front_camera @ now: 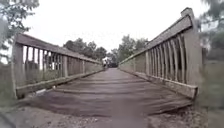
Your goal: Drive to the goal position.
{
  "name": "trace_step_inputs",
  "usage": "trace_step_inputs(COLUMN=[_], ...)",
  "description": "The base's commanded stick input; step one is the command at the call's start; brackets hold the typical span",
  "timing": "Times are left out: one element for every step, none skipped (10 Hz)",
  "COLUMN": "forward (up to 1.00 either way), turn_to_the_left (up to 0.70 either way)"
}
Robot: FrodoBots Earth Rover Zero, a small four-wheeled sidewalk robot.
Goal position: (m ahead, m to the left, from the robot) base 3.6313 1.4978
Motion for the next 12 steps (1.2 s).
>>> trace_step_inputs(forward=[0.7,0.7,0.7,0.7,0.7,0.7,0.7,0.7,0.7,0.7,0.7,0.7], turn_to_the_left=[-0.2,0.0,0.0,0.0,0.0,0.0,0.0,0.0,0.0,0.0,0.0,0.0])
